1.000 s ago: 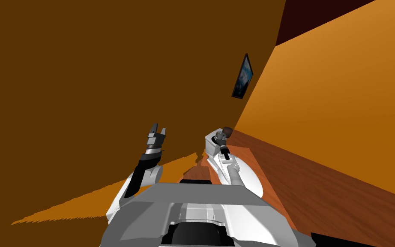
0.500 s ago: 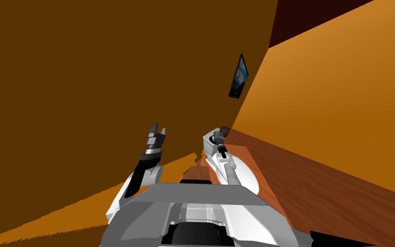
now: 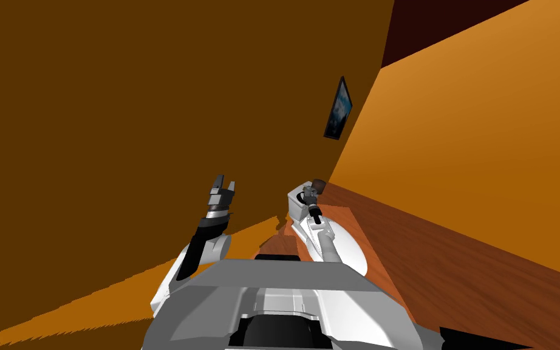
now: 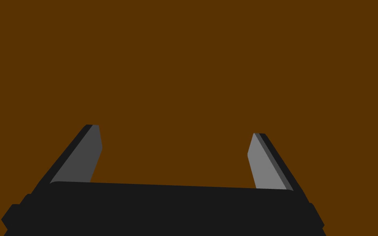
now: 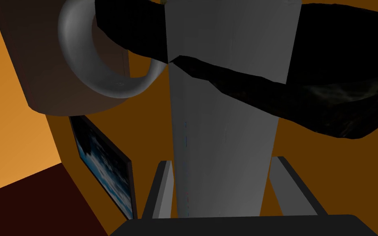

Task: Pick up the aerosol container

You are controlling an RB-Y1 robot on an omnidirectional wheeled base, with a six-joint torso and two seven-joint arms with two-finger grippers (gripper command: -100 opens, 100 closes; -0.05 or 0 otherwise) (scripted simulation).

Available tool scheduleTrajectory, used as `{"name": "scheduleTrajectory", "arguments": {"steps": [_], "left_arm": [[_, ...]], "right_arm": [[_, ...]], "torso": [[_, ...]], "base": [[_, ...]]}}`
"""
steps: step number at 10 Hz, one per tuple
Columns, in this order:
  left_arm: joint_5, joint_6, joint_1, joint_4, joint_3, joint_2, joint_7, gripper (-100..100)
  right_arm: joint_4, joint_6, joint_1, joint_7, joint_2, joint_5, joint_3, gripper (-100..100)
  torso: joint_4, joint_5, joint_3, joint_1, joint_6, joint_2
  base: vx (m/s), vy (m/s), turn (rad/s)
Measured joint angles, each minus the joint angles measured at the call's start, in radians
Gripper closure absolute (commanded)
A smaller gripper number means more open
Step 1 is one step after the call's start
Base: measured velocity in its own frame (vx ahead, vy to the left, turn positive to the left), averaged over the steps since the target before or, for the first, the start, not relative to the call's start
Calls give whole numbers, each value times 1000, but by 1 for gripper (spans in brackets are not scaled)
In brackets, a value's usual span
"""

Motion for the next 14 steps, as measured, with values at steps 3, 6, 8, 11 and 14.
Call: {"name": "scheduleTrajectory", "arguments": {"steps": [3,6,8,11,14], "left_arm": [[0,0,0,0,0,0,0,0],[0,0,0,0,0,0,0,0],[0,0,0,0,0,0,0,0],[0,0,0,0,0,0,0,0],[0,0,0,0,0,0,0,0]], "right_arm": [[59,-38,11,53,-77,-90,-12,100],[81,-53,48,75,-142,-182,1,100],[80,-56,72,84,-172,-243,13,100],[88,-61,105,111,-223,-334,23,100],[101,-67,133,131,-284,-425,35,100]], "torso": [[-10,-5,-6,7,-5,0],[-16,-9,-10,5,-7,-5],[-17,-9,-12,3,-6,-8],[-18,-11,-14,4,-8,-9],[-19,-12,-15,3,-8,-12]], "base": [[-35,74,173],[-23,47,136],[-13,39,115],[-16,45,112],[-14,48,142]]}}
